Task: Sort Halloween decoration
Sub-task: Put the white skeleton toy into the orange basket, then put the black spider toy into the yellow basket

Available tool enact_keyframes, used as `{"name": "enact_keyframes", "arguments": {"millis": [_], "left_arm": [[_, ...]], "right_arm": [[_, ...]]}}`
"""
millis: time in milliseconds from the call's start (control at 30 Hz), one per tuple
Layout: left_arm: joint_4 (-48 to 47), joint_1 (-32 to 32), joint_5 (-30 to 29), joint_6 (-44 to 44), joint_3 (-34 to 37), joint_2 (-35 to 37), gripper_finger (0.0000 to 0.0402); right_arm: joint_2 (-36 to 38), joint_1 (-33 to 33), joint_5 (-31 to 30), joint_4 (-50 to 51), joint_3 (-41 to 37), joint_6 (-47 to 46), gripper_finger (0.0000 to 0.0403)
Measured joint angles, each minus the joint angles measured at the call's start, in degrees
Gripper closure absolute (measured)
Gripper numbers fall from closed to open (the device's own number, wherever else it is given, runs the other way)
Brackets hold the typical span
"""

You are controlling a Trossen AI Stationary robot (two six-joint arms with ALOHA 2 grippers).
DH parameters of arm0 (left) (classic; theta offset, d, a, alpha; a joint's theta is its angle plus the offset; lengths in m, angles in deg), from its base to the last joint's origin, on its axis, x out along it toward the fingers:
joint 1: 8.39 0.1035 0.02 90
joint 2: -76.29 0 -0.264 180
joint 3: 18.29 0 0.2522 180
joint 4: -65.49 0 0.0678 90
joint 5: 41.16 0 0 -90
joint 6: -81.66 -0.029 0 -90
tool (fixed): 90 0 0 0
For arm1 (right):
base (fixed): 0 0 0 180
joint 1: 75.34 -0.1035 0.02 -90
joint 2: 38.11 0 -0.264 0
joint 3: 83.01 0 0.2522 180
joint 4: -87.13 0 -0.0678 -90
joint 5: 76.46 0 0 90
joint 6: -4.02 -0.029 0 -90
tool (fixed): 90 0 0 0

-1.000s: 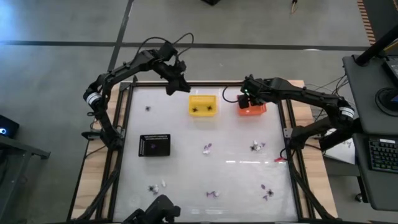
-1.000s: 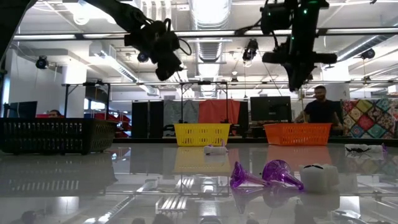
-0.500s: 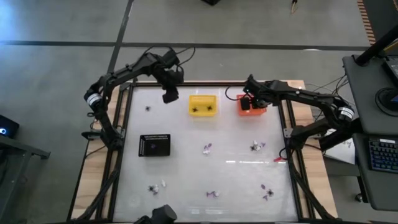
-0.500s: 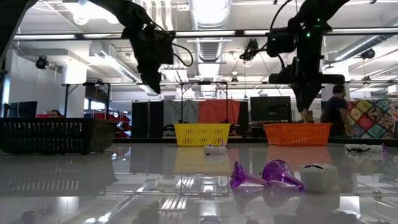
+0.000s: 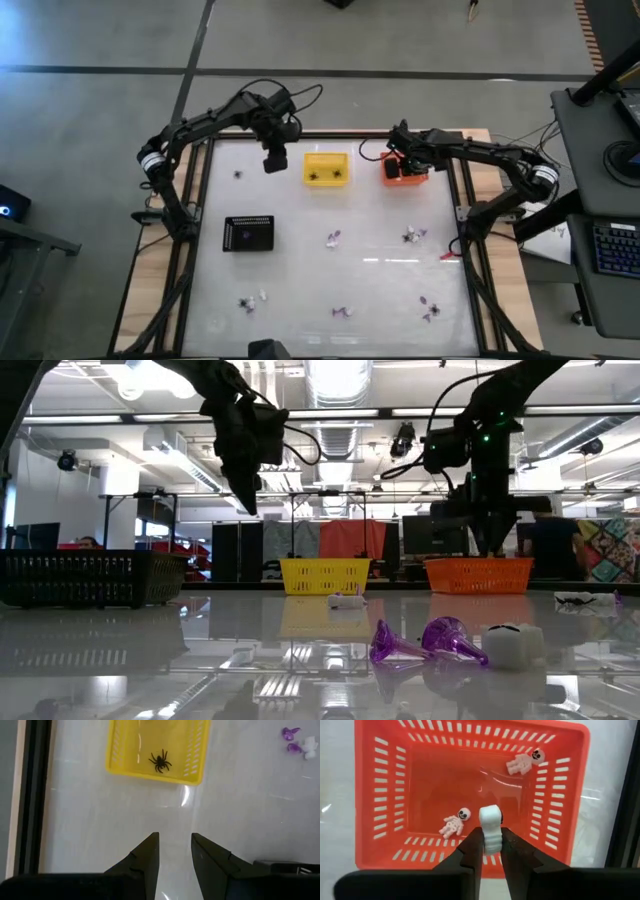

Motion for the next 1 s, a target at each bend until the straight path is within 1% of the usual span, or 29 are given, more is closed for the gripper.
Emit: {"name": "enact_keyframes", "arguments": {"millis": [167, 333, 400, 600, 733, 867, 1000], "left_arm": [[-0.6, 0.0, 0.0, 1.0, 0.0, 0.0, 0.0306], [-2.5, 0.0, 0.0, 1.4, 0.0, 0.0, 0.0306], [-3.2, -0.2, 0.0, 1.5, 0.0, 0.0, 0.0306], [-5.8, -1.2, 0.0, 1.7, 0.0, 0.0, 0.0306], [-7.1, -1.8, 0.1, 1.7, 0.0, 0.0, 0.0306], [-9.4, -1.9, 0.0, 1.0, 0.0, 0.1, 0.0306], [-9.1, -1.8, 0.0, 0.8, 0.0, 0.7, 0.0306]], "right_arm": [[-2.2, 0.0, 0.0, 0.0, 1.1, 0.1, 0.0312], [-2.0, 0.0, -1.5, 0.1, 2.2, 0.2, 0.0279], [-1.7, 0.0, -1.2, 0.5, 3.2, 0.2, 0.0269], [-1.4, -1.5, 5.9, 5.7, 8.1, 0.2, 0.0254], [-1.4, -5.2, 6.4, 13.5, 11.5, -0.6, 0.0252], [-0.7, -11.2, 6.5, 21.9, 13.8, -5.7, 0.0252], [1.5, -18.7, 6.5, 23.9, 13.9, -13.3, 0.0252]]}}
